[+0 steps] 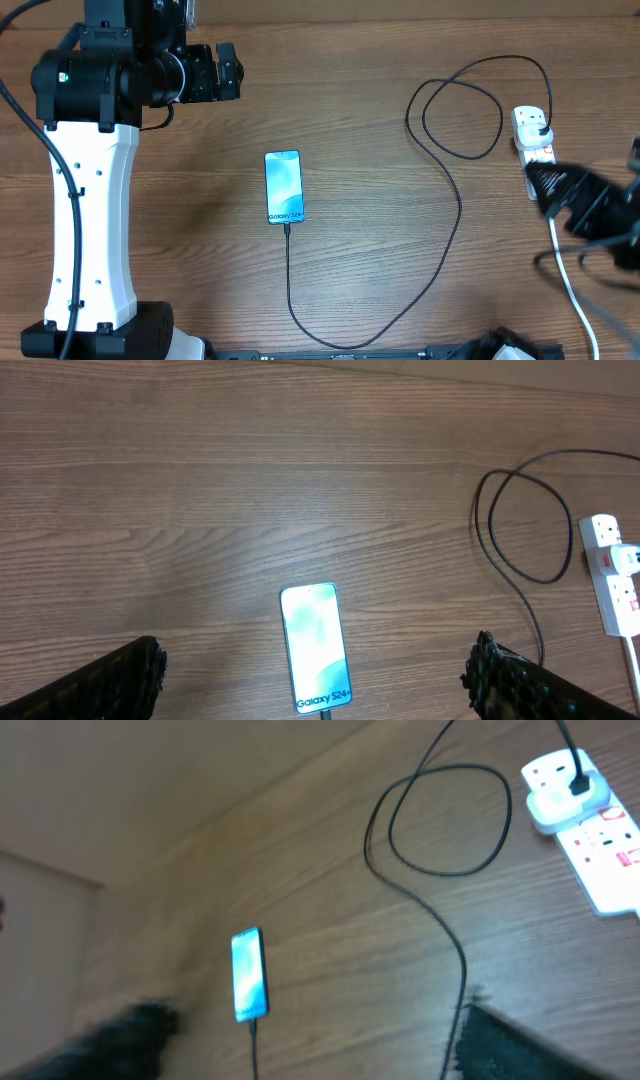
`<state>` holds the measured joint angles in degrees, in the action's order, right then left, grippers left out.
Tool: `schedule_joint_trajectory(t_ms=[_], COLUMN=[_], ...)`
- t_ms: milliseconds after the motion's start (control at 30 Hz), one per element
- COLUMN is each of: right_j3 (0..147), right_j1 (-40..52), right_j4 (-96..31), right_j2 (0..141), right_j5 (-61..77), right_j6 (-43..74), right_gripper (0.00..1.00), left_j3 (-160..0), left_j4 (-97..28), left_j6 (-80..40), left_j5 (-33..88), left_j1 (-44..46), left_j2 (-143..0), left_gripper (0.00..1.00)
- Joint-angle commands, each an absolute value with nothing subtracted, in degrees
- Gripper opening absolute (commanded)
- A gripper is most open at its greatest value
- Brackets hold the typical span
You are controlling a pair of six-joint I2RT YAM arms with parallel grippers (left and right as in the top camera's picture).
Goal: Plug charger to phone and switch on socket
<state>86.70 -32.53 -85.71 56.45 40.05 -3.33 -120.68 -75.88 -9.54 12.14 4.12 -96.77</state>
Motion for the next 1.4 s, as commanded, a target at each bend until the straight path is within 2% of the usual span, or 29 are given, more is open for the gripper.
schedule_joint_trajectory(t_ms=[0, 667, 800, 1033, 1133, 1367], right_j3=[87.8, 87.1, 84.2, 73.8, 67.1, 48.4], right_j1=[-32.2, -32.1, -27.6, -12.2, -5.9, -0.6], right_j4=[-88.3, -89.2, -80.8, -61.4, -52.7, -32.1], right_j2=[52.7, 50.5, 49.1, 41.8, 37.2, 28.2], right_j5=[39.9, 39.9, 38.6, 29.7, 20.8, 14.5], right_j6=[-4.4, -4.4, -4.4, -3.9, 2.6, 6.0], right_gripper=[1.0, 1.0, 1.0, 1.0, 1.0, 1.0], left_j3=[-120.9, -120.9, -120.9, -120.9, -120.9, -120.9], left_j4=[-75.9, -75.9, -75.9, -75.9, -75.9, -75.9], left_j6=[-9.9, -9.9, -9.9, -9.9, -9.9, -9.9], left_j5=[11.8, 11.8, 11.8, 11.8, 11.8, 11.8], left_j1=[4.1, 4.1, 4.1, 4.1, 4.1, 4.1], left_j2=[-97.2, -97.2, -97.2, -97.2, -97.2, -97.2], left_gripper=[1.0, 1.0, 1.0, 1.0, 1.0, 1.0])
